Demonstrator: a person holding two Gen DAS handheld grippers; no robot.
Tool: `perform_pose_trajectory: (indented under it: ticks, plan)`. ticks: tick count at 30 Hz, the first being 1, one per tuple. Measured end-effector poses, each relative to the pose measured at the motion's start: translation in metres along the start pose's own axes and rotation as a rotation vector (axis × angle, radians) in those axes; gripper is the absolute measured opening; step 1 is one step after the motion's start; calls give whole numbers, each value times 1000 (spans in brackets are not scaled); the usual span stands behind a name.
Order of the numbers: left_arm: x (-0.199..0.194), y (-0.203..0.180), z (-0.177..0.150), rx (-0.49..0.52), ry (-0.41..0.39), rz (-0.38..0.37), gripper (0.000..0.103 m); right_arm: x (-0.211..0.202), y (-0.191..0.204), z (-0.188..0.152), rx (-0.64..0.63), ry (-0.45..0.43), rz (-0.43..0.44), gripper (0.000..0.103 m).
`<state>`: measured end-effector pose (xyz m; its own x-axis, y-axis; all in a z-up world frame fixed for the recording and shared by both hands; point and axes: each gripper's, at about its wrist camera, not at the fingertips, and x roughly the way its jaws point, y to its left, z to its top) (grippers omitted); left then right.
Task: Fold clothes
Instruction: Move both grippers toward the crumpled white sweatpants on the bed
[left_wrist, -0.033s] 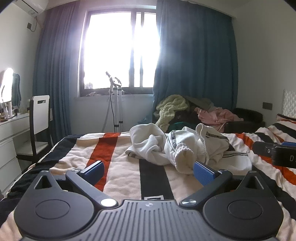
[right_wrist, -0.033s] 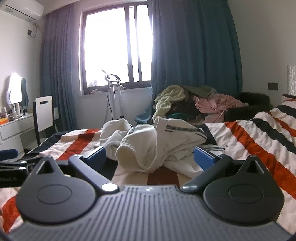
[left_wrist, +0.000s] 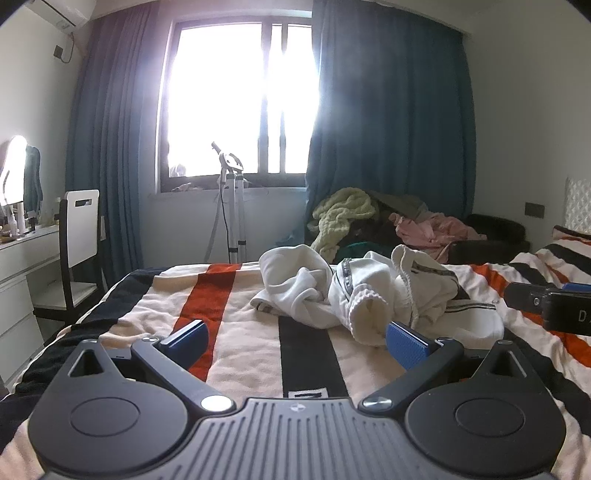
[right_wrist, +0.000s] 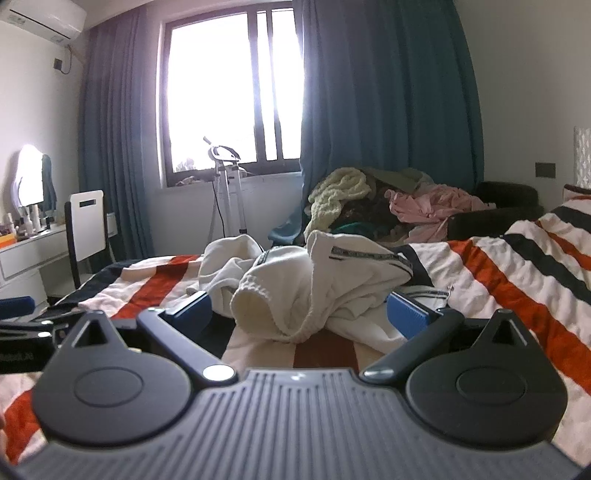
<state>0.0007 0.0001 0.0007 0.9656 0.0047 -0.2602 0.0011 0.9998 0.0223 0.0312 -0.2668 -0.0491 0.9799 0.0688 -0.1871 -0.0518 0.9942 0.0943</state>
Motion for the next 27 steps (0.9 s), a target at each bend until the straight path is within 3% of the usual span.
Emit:
perform_pose_trajectory:
  ticks: [9, 18, 20, 27]
  plan:
    - [-1, 2, -2, -11, -1, 11, 103, 0, 4, -1, -15, 3, -19, 103]
    - [10, 2, -2, -26, 34, 19, 103, 7, 0, 1, 8, 61, -34, 103]
    - [12, 1, -3, -12, 45, -30, 103, 7, -1, 2, 16, 63, -35, 103]
    - [17, -4, -7, -5, 67, -10, 103, 9, -4, -3, 51, 95, -34, 103]
